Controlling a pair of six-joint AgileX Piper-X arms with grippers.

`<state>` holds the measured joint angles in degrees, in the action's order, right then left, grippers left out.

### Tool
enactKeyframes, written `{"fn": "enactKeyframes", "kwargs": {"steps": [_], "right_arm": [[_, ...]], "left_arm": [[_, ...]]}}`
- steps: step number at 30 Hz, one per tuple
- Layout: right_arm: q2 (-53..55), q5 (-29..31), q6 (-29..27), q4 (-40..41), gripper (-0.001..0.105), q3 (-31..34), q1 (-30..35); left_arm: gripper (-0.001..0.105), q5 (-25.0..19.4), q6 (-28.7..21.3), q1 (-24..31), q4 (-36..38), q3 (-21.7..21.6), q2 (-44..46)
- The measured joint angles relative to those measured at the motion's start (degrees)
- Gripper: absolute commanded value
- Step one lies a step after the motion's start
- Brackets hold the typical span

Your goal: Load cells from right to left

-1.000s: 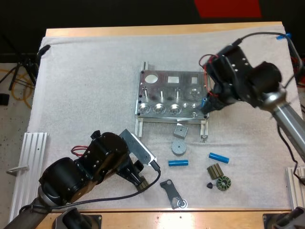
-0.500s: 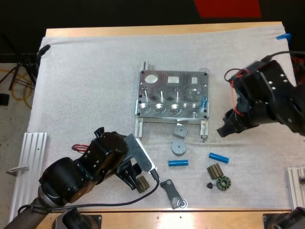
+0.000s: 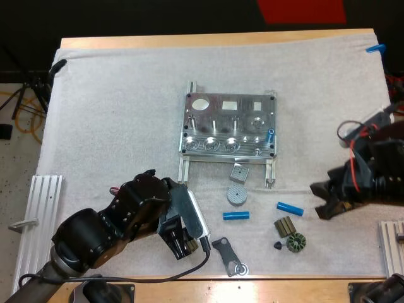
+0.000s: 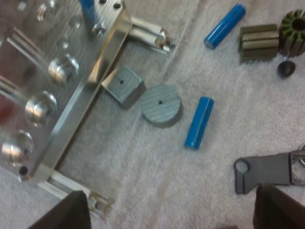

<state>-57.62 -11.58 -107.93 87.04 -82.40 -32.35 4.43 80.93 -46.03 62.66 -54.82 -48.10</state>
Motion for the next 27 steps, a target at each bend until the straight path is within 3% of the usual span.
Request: {"fn": "enactKeyframes", "kwargs": {"steps": [8, 18, 22, 27], "right_arm": [[6.37, -5.70, 0.14, 0.13, 0.044, 6.02, 0.00], [8.16, -5.70, 0.30, 0.25, 0.044, 8.12, 0.00], [8.16, -5.70, 0.30, 0.25, 0.044, 8.12, 0.00], [8.16, -5.70, 0.30, 0.25, 0.044, 8.12, 0.00]], "left_arm": [[0.069, 0.13, -6.80, 0.00, -1.36, 0.00, 0.00], [0.069, 1.90, -7.50, 0.00, -2.78, 0.00, -0.27], [0.069, 5.12, -7.61, 0.00, -2.79, 0.00, -3.15], [0.069, 5.48, -7.76, 0.00, -2.79, 0.00, -8.98]]}}
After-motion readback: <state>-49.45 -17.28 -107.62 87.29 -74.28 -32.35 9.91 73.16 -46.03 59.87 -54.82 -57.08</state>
